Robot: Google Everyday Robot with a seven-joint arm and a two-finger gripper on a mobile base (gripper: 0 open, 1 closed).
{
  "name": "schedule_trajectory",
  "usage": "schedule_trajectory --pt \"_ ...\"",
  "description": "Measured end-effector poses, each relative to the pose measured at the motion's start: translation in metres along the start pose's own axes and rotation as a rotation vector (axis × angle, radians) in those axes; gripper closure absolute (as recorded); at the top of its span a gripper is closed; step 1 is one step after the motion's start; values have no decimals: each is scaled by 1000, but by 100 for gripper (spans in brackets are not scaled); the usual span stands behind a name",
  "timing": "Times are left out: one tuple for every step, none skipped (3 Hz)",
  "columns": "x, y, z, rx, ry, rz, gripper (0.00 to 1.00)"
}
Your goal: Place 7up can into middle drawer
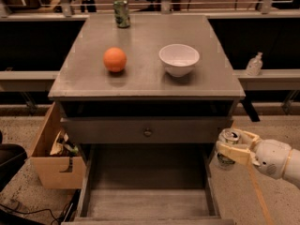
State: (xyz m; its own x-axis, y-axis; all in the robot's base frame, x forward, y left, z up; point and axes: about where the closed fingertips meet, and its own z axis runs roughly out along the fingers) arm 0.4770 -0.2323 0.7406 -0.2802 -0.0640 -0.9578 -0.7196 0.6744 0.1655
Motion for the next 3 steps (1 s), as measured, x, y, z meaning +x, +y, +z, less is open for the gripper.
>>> schedule_trajectory --pt "51 24 28 -227 47 47 100" --pt "88 69 44 -469 83 90 100" --pt "89 85 41 -542 85 95 100"
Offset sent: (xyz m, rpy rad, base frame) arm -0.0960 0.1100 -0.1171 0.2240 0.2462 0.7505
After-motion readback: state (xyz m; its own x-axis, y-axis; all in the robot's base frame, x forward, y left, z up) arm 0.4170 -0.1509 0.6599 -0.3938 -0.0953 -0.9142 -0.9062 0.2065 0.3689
